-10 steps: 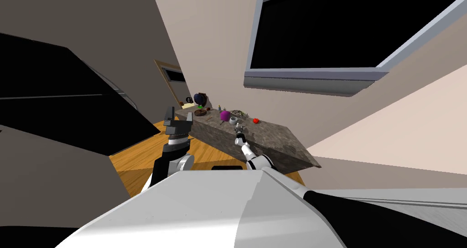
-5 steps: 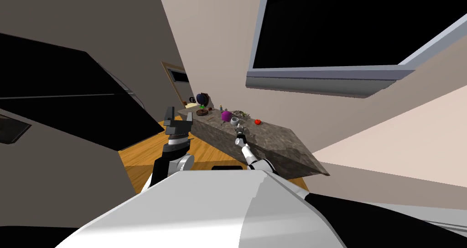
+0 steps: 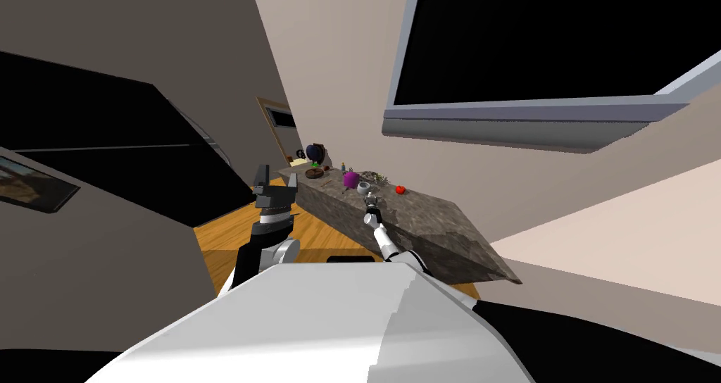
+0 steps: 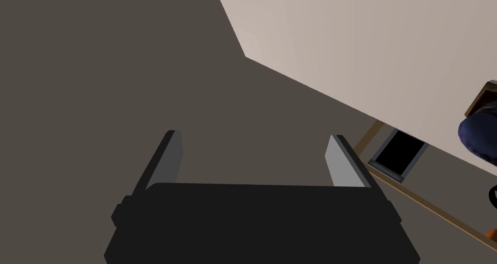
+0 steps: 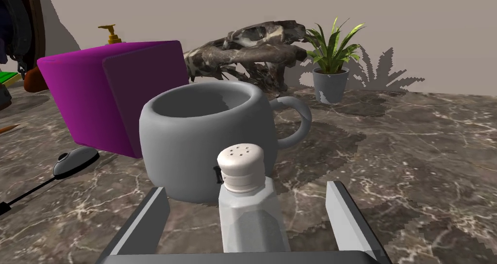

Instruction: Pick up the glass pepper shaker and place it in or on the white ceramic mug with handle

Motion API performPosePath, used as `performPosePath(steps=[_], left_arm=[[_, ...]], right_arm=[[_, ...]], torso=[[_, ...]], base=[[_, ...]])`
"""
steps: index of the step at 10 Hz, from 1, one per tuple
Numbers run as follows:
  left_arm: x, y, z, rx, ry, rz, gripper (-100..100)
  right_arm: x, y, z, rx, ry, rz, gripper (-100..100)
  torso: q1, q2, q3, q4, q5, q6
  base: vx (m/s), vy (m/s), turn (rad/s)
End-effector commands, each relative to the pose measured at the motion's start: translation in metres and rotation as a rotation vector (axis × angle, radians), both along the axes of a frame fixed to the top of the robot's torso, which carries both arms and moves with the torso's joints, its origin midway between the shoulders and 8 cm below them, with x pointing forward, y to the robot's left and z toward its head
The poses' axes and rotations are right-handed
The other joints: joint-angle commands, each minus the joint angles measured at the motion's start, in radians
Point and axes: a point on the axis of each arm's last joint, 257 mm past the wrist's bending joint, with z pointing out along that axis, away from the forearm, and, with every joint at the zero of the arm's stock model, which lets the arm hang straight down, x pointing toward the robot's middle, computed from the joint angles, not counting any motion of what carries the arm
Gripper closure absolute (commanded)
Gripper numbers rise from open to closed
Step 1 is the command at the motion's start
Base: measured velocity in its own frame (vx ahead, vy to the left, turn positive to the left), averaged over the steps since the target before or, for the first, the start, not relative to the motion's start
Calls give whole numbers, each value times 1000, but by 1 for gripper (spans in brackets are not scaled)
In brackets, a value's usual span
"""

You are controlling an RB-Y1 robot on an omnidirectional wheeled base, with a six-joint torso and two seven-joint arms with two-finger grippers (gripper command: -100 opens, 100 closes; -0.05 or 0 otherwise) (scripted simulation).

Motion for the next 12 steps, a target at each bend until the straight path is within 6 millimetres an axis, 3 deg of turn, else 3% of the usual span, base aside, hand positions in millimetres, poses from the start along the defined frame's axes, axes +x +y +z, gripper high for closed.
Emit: performPosePath(steps=[1,2,3,7,8,9,12], left_arm=[[0,0,0,0,0,0,0],[0,0,0,0,0,0,0],[0,0,0,0,0,0,0],[0,0,0,0,0,0,0],[0,0,0,0,0,0,0],[0,0,0,0,0,0,0],[0,0,0,0,0,0,0]], right_arm=[[-3,-3,2,-4,-1,-10,-100],[-2,-2,1,-1,-1,-6,-100],[-2,-2,1,-3,-1,-6,100],[-2,-2,1,-4,-1,-6,100],[-2,-2,1,-4,-1,-6,0],[2,2,-1,-5,1,7,100],[7,9,-1,-11,-3,27,100]], torso=[[0,0,0,0,0,0],[0,0,0,0,0,0],[0,1,0,0,0,0],[1,1,0,0,0,0],[1,1,0,0,0,0],[1,1,0,0,0,0],[2,2,0,-2,0,1]], base=[[13,-20,57],[6,-11,15],[0,0,0],[0,0,0],[0,0,0],[-15,19,-125],[-22,26,-81]])
